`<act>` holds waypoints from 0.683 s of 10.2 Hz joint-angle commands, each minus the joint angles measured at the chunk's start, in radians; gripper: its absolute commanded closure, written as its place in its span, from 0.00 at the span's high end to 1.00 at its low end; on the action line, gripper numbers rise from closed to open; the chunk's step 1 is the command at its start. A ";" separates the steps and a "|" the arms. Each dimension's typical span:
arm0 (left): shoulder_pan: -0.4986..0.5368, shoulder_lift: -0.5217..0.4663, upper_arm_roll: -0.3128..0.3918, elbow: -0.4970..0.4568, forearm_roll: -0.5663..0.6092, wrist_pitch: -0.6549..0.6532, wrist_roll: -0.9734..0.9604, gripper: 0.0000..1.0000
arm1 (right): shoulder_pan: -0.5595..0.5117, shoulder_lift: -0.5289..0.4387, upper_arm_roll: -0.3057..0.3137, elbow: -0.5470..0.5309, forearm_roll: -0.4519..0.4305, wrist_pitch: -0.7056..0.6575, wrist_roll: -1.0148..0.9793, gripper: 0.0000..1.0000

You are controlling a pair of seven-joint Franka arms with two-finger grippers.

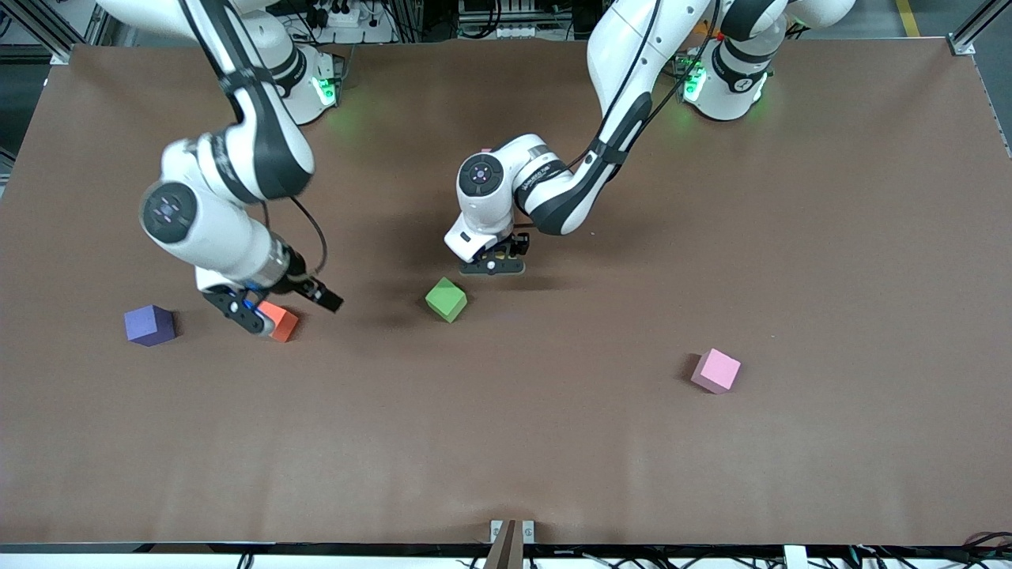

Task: Arrange blocks into number 1
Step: 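Move the right gripper down onto the green block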

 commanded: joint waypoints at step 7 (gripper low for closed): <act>0.003 -0.034 -0.035 -0.044 -0.017 -0.100 0.054 0.31 | 0.121 0.195 -0.014 0.112 0.150 0.199 0.252 1.00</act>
